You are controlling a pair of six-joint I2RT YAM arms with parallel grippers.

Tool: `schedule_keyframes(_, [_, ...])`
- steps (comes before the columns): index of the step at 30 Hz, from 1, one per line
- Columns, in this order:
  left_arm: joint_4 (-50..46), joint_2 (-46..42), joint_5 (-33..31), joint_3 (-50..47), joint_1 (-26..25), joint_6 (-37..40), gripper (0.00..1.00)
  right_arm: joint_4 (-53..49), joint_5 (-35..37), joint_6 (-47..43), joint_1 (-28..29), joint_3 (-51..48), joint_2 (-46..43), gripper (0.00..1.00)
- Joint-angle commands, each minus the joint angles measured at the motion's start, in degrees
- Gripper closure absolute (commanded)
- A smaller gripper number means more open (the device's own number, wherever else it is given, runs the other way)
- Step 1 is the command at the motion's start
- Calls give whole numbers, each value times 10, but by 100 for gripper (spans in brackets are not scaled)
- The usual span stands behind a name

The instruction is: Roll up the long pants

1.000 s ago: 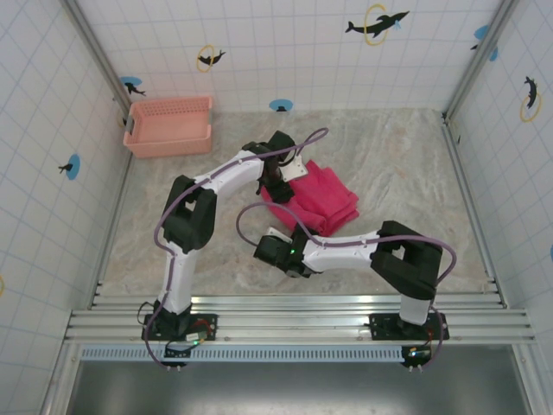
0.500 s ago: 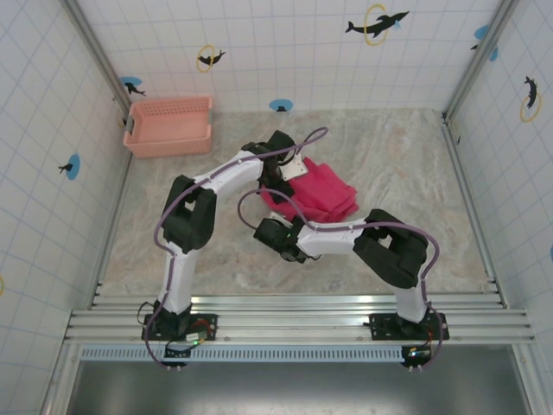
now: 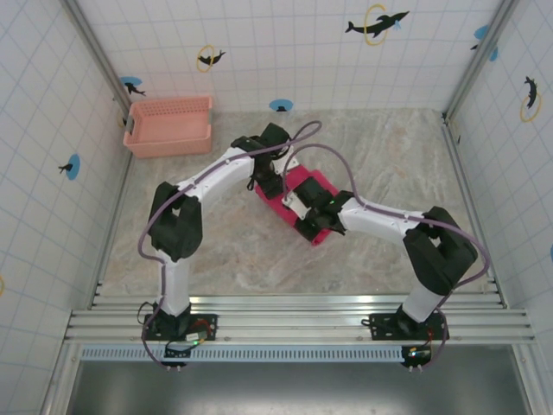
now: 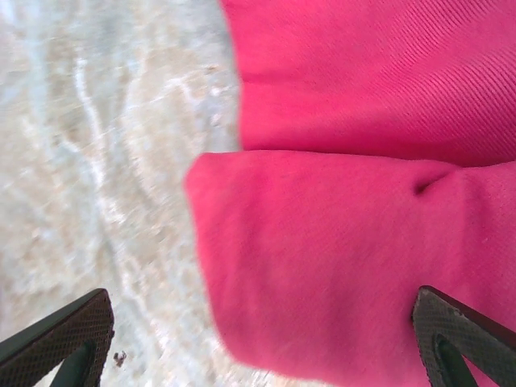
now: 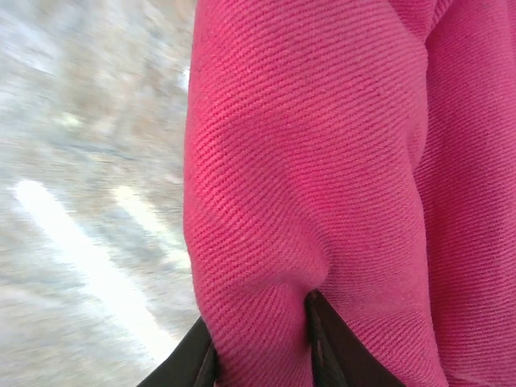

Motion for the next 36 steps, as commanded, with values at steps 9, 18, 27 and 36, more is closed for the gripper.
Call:
schedule_keyframes(9, [-23,-74,-42,-56,12,-18,3,183,-491,293,-101,-42,60,77])
schedule_keyframes(18, [-24,-37,-16,-52,10,-30,3,230,-437,380,-145,-78,86,77])
schedule_keyframes(27, [-41,35,11,12,3,-43,3,276,-441,396,-162,-118,121,77])
schedule_keyframes(36, [-67,131,16,118,-39,-48,3,313,-444,417,-173,-121,168,76])
